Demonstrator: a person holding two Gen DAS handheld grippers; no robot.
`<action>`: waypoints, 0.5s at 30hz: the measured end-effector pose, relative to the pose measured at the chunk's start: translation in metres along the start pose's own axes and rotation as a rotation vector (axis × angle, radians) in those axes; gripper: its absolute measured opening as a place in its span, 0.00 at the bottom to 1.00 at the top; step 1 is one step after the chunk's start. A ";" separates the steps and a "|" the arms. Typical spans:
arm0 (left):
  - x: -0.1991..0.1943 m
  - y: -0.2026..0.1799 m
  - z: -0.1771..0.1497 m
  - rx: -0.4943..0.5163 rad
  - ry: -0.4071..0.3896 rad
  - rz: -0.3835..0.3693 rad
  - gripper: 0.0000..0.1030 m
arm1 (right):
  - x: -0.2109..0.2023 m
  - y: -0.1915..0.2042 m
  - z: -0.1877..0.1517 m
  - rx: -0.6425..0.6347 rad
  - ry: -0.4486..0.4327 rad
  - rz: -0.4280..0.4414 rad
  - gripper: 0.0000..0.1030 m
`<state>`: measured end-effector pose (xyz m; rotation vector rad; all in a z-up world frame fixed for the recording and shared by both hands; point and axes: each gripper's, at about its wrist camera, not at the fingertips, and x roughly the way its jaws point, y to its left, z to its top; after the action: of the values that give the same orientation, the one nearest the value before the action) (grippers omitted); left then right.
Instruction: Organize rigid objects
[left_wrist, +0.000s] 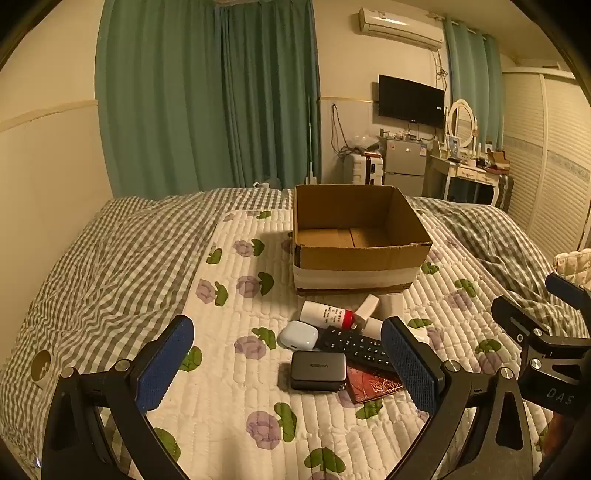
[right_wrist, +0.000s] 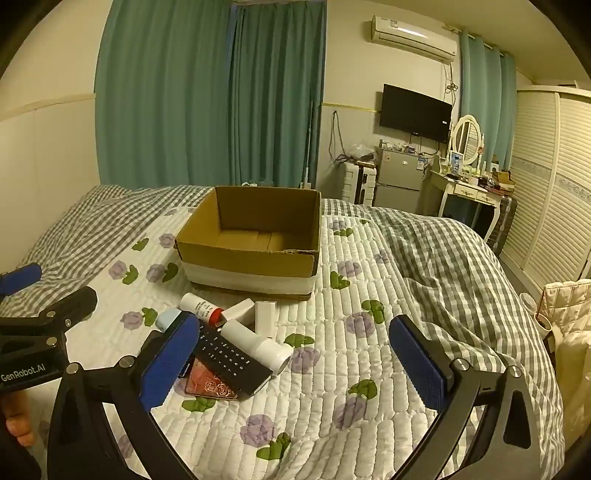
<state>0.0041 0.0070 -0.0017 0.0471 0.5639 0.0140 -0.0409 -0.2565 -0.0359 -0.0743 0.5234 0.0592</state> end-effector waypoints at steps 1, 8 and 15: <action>0.000 0.000 0.000 0.000 0.000 0.000 1.00 | 0.001 0.001 0.001 0.000 0.000 -0.001 1.00; -0.001 0.001 0.002 -0.003 -0.002 0.002 1.00 | -0.001 -0.003 0.002 0.000 -0.003 0.009 1.00; -0.003 0.002 0.003 -0.004 -0.006 0.000 1.00 | -0.003 -0.001 0.002 0.000 0.000 0.011 1.00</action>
<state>0.0032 0.0084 0.0025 0.0434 0.5577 0.0152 -0.0419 -0.2578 -0.0325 -0.0717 0.5237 0.0702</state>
